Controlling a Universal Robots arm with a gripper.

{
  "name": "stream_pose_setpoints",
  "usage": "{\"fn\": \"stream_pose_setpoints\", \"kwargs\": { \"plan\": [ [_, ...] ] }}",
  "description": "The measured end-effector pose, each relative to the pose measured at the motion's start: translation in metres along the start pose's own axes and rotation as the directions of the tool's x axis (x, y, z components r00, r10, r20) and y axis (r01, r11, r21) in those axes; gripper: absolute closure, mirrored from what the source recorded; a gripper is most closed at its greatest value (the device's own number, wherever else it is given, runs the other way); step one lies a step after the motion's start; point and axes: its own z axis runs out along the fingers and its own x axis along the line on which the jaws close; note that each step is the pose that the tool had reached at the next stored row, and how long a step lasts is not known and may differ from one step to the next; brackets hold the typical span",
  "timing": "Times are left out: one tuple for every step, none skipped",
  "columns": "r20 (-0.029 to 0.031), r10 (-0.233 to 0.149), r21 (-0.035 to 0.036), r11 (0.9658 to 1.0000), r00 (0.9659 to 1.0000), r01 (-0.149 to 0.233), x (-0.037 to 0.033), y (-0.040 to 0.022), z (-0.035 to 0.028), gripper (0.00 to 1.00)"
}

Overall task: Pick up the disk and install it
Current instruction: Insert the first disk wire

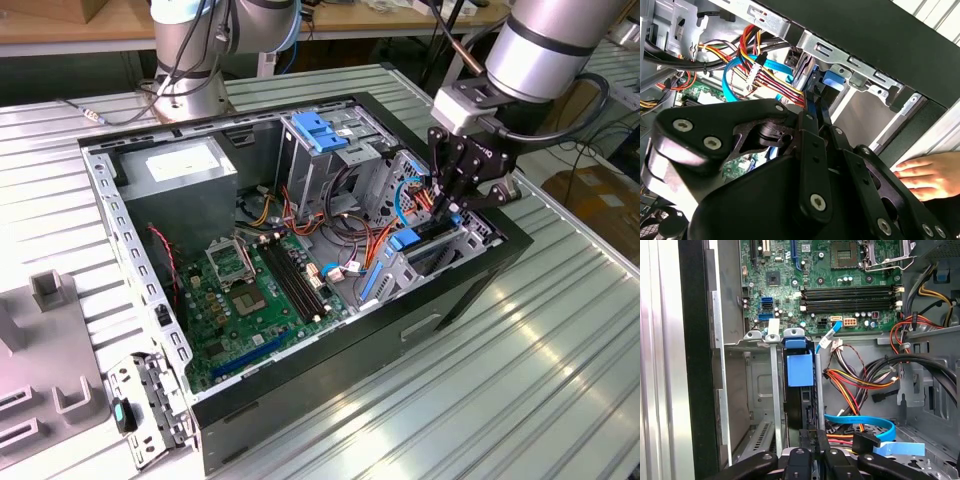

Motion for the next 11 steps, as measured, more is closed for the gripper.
{"fn": "stream_pose_setpoints", "kwargs": {
  "plan": [
    [0.0008, 0.0, 0.0, 1.0, 1.0, 0.0, 0.0005, 0.0, 0.0003, 0.84],
    [0.0011, 0.0, 0.0, 1.0, 1.0, 0.0, 0.0006, 0.0001, 0.0004, 0.84],
    [0.0019, 0.0, 0.0, 1.0, 1.0, 0.0, 0.0011, 0.0002, 0.0006, 0.84],
    [0.0029, 0.0, -0.0001, 1.0, 1.0, 0.0, 0.0018, 0.0004, 0.0007, 0.84],
    [0.0038, 0.0, -0.0002, 1.0, 1.0, 0.0, 0.0023, 0.0004, 0.001, 0.84],
    [0.0048, 0.0, -0.0002, 1.0, 1.0, 0.0, 0.0031, 0.0004, 0.0016, 0.84],
    [0.0055, 0.0, -0.0004, 1.0, 1.0, 0.0, 0.0039, 0.0004, 0.0026, 0.84],
    [0.0062, 0.0, -0.0005, 1.0, 1.0, 0.0, 0.0041, 0.0005, 0.0039, 0.84],
    [0.0059, 0.0, -0.0006, 1.0, 1.0, 0.0, 0.0044, 0.0005, 0.0043, 0.84],
    [0.0056, 0.0, -0.0006, 1.0, 1.0, 0.0, 0.0045, 0.0005, 0.0042, 0.84],
    [0.0056, 0.0, -0.0006, 1.0, 1.0, 0.0, 0.0044, 0.0004, 0.0042, 0.84]
  ]
}}
